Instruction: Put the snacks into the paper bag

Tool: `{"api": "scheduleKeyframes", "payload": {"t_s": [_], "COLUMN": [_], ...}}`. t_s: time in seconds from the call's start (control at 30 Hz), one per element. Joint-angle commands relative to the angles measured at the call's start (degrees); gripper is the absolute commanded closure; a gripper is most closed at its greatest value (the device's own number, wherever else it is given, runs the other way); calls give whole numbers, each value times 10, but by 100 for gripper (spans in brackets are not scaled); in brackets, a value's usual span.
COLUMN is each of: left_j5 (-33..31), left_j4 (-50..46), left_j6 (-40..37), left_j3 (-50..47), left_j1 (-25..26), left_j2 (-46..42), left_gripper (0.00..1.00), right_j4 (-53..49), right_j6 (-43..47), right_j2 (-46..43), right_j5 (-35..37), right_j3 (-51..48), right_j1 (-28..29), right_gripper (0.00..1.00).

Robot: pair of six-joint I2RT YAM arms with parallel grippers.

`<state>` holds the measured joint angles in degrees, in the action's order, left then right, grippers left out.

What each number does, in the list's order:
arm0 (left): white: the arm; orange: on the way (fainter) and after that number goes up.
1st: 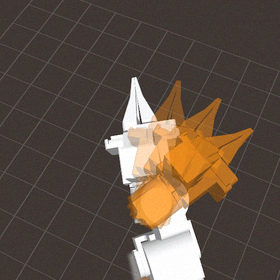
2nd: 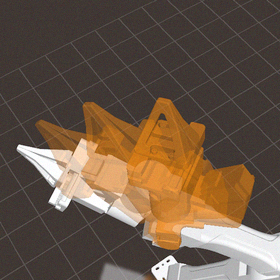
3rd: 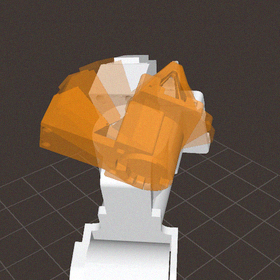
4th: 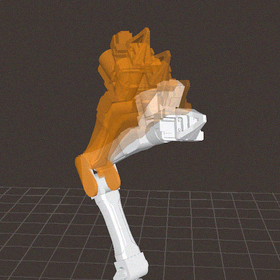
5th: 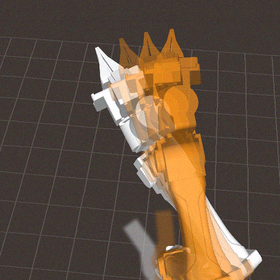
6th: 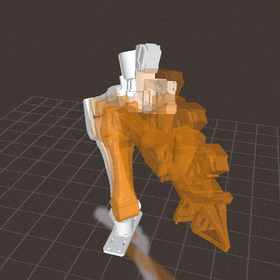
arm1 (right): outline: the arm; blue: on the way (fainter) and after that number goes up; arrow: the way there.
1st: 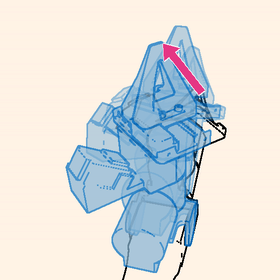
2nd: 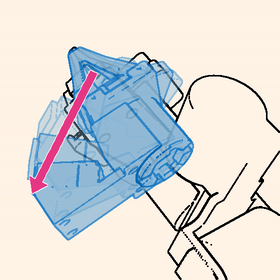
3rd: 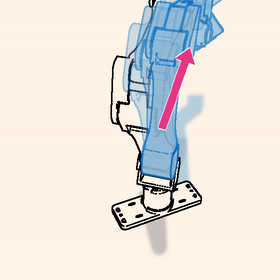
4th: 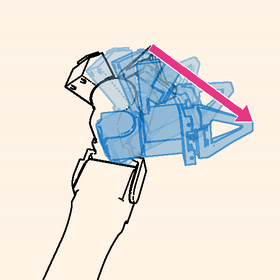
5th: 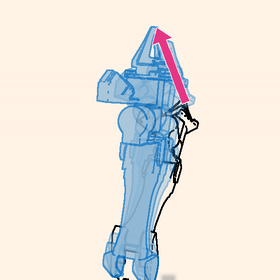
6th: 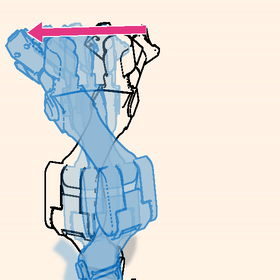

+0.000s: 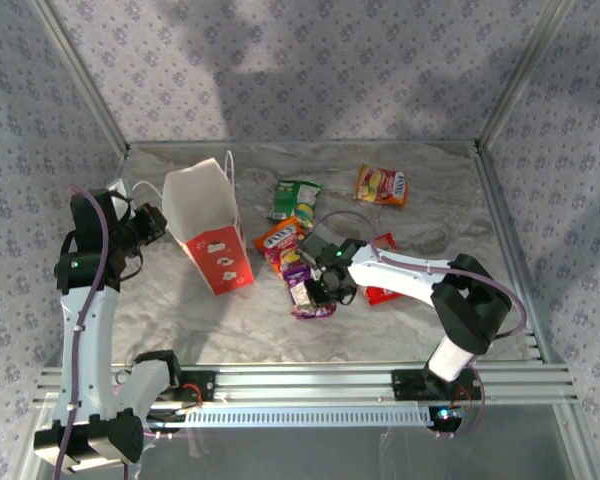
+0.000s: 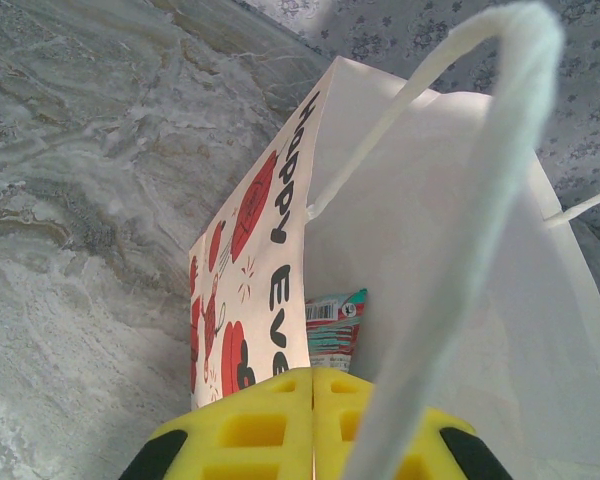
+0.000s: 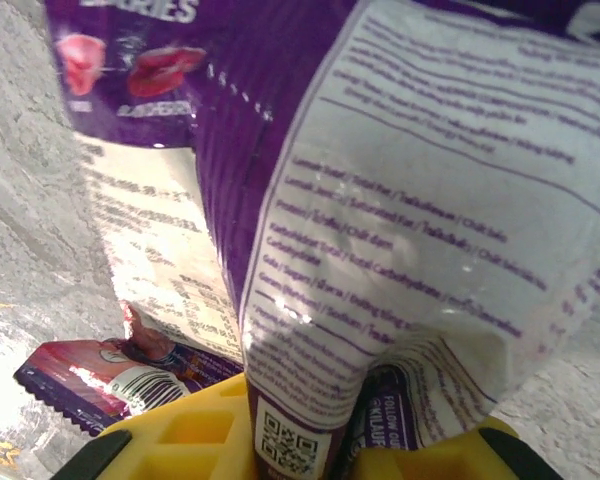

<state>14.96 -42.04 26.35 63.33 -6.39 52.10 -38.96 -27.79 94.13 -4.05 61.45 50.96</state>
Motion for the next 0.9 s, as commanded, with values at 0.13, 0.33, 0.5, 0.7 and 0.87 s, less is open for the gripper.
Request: {"api": "scheduleKeyframes", "payload": {"t_s": [0.13, 0.33, 0.5, 0.7, 0.87], "left_j5": [-3, -1, 3, 8, 9], "left_j4": [-8, -9, -9, -9, -8], "left_j6": [-9, -11, -10, -10, -9], "left_j3": [7, 8, 9, 13, 21], "left_j1": [-3, -3, -4, -4, -4], "left_j2": [-11, -12, -12, -11, -6], "left_gripper": [94, 94, 94, 94, 94], "right_j4": [-34, -54, -74, -75, -38], "right_j6": [0, 9, 24, 59, 85], "right_j2": [-48, -81, -106, -130, -156], "right_j5": [21, 31, 39, 35, 23], "right_j3": [37, 64, 111, 162, 178], "right_j1": [-12, -18, -24, -28, -31], "right_gripper": [78, 78, 77, 77, 77]}}
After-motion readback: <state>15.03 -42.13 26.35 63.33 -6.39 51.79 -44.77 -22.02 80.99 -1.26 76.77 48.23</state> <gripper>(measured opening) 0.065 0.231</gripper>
